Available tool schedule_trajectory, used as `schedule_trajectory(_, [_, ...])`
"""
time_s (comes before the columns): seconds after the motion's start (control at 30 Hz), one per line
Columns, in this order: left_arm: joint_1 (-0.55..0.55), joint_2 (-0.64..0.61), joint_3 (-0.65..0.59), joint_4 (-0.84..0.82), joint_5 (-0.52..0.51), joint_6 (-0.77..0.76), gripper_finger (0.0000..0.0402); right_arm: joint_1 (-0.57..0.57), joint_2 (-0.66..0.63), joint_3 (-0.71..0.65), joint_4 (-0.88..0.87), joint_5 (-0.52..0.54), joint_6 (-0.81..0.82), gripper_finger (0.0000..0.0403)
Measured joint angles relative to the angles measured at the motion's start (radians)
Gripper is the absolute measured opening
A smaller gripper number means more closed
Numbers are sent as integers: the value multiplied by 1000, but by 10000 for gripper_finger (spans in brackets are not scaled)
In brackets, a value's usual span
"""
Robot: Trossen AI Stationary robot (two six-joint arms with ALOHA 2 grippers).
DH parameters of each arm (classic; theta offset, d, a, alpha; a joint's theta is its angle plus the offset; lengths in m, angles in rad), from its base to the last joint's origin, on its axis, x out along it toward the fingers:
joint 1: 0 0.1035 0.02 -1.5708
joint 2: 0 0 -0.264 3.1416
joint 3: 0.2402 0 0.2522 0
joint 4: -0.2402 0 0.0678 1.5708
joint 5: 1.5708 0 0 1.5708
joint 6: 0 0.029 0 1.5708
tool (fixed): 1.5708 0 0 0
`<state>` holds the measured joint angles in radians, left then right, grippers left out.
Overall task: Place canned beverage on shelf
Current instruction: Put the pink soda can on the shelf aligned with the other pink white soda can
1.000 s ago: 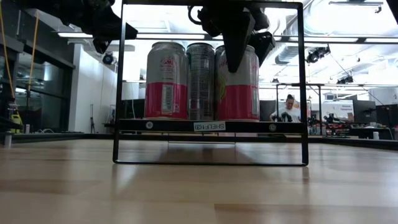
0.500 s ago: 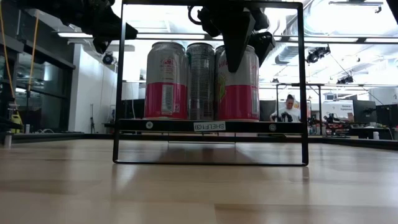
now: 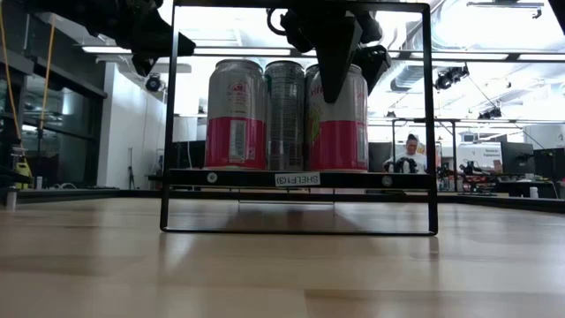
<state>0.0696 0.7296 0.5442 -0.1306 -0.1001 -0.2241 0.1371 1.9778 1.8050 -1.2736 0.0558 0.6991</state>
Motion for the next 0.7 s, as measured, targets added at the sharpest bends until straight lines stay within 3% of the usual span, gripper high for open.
schedule_trajectory(0.7, [0, 0, 0, 0, 0, 17, 0, 0, 0, 0, 16, -4, -52, 326])
